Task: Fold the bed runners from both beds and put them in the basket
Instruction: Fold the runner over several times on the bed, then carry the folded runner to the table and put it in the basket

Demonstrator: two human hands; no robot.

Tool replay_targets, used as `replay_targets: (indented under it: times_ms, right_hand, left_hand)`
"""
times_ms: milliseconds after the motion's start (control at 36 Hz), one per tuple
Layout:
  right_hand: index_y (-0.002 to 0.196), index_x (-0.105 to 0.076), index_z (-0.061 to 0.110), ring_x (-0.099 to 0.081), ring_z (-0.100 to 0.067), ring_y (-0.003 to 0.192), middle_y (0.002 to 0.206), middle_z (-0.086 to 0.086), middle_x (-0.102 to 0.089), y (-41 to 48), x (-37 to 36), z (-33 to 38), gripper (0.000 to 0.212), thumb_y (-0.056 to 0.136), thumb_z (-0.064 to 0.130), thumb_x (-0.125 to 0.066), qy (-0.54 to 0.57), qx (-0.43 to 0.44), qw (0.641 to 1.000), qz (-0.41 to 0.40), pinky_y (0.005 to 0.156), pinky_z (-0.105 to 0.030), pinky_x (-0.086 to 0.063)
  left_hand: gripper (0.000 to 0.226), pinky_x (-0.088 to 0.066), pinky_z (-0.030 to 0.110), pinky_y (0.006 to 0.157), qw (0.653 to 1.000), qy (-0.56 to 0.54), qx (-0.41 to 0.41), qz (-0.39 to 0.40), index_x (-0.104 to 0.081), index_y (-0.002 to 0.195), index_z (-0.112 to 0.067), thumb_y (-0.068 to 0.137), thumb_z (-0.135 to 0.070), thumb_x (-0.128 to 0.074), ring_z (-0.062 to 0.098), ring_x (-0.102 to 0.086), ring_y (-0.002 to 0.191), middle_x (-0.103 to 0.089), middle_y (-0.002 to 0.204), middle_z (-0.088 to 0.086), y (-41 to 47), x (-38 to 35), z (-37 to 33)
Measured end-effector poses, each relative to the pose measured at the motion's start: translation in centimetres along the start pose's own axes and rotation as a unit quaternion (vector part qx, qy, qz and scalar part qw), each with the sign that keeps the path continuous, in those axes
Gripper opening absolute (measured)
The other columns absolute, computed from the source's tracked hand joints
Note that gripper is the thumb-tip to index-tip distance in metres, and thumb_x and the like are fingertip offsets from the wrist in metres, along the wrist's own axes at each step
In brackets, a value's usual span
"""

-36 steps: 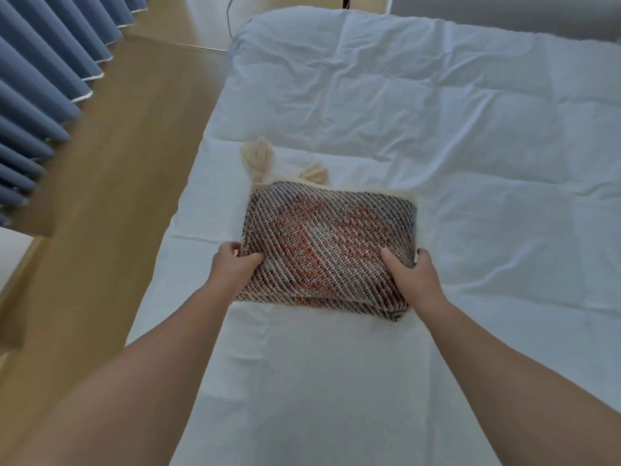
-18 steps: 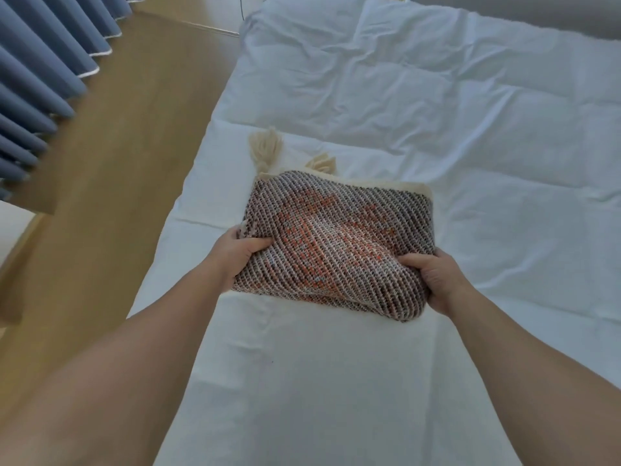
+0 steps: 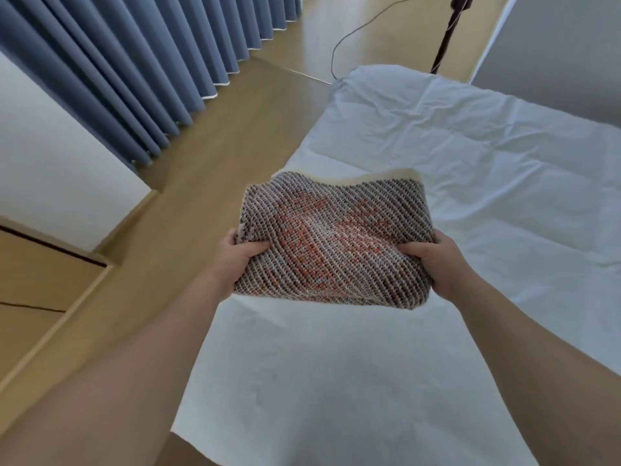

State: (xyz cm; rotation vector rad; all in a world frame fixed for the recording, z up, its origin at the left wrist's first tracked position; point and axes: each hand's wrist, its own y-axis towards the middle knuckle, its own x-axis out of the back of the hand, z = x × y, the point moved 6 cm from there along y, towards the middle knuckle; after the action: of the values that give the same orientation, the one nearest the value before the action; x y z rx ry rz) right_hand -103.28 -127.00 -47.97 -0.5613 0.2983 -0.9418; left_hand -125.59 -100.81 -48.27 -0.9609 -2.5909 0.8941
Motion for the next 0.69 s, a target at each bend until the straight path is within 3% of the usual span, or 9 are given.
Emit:
replay_targets:
  times_ms: [139,222,417,528,639,694]
  right_hand:
    - [0.103,-0.058,0.014,-0.067,-0.032,0.096,0.108,-0.012,-0.067,-5.0,-2.5,2.9,0.033,0.076,-0.004,-0.067,-0.027,0.021,0.998,0.054,0.08,-0.044,-0.055]
    - [0.102,-0.059,0.015,-0.067,-0.033,0.097,0.11,-0.013,-0.068,-7.9,-4.1,4.3,0.035,0.075,-0.003,-0.069,-0.047,0.031,0.994,0.091,0.086,-0.047,-0.055]
    - [0.122,-0.056,0.007,-0.067,-0.034,0.099,0.113,-0.014,-0.068,-14.2,-12.4,6.7,0.05,0.075,-0.002,-0.07,-0.115,0.056,0.973,0.19,0.093,-0.051,-0.052]
    - [0.12,-0.057,0.008,-0.067,-0.033,0.1,0.112,-0.013,-0.068,-18.4,-20.0,6.6,0.047,0.076,-0.001,-0.07,-0.169,0.076,0.945,0.269,0.092,-0.05,-0.052]
    - [0.119,-0.058,0.01,-0.067,-0.031,0.098,0.11,-0.01,-0.069,-23.4,-28.8,5.2,0.051,0.072,0.002,-0.074,-0.227,0.098,0.908,0.338,0.09,-0.048,-0.052]
    - [0.12,-0.058,0.01,-0.068,-0.031,0.096,0.11,-0.011,-0.07,-26.2,-33.3,3.9,0.054,0.069,0.004,-0.076,-0.252,0.106,0.887,0.371,0.09,-0.047,-0.052]
  left_hand:
    - [0.072,-0.049,0.051,0.098,0.998,-0.017,-0.039,-0.039,-0.048,0.13,-0.012,0.067,-0.016,-0.081,0.032,-0.063,0.108,-0.063,0.123,0.013,-8.3,3.2,-1.2]
    - [0.08,-0.048,0.049,0.099,0.995,-0.04,-0.064,-0.064,-0.048,0.132,-0.015,0.06,-0.023,-0.08,0.03,-0.064,0.108,-0.064,0.122,0.009,-13.3,5.3,-1.4]
    - [0.049,-0.05,0.042,0.09,0.975,-0.102,-0.089,-0.174,-0.05,0.122,-0.019,0.08,-0.014,-0.074,0.028,-0.064,0.103,-0.065,0.114,0.005,-24.6,12.5,1.0]
    - [0.042,-0.048,0.027,0.068,0.951,-0.135,-0.105,-0.258,-0.053,0.118,-0.016,0.081,-0.011,-0.073,0.018,-0.065,0.087,-0.066,0.1,0.001,-31.4,18.1,3.8]
    - [0.039,-0.052,0.029,0.07,0.922,-0.158,-0.102,-0.338,-0.06,0.113,-0.014,0.078,-0.014,-0.075,0.019,-0.068,0.086,-0.07,0.099,0.002,-38.6,24.3,7.7]
    - [0.041,-0.054,0.034,0.079,0.905,-0.164,-0.099,-0.379,-0.063,0.113,-0.017,0.075,-0.02,-0.078,0.02,-0.069,0.088,-0.072,0.098,0.0,-42.5,27.4,10.1]
